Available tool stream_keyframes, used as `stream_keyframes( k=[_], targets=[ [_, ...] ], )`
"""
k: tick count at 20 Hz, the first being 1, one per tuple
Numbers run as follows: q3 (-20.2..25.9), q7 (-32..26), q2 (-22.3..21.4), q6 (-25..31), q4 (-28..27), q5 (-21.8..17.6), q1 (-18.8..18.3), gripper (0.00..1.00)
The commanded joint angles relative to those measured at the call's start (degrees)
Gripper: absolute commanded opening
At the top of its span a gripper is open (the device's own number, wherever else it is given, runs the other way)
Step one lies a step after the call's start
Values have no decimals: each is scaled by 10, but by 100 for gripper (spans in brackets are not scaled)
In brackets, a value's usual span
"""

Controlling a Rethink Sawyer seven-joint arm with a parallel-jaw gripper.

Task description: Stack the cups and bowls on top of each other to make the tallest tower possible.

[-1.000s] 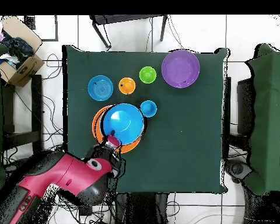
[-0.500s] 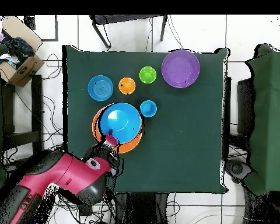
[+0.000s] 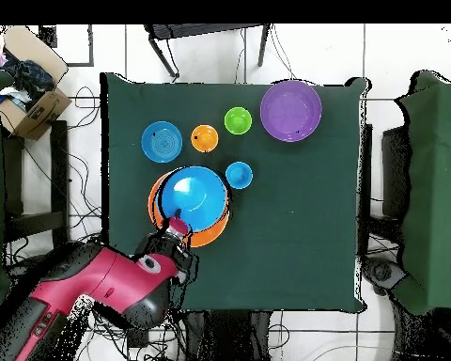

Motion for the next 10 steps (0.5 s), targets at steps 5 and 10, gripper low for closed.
stream_keyframes(
  k=[5, 10],
  targets=[
    [115, -152, 11, 81, -3, 26, -6, 0],
    [137, -205, -8, 99, 5, 39, -24, 0]
  ],
)
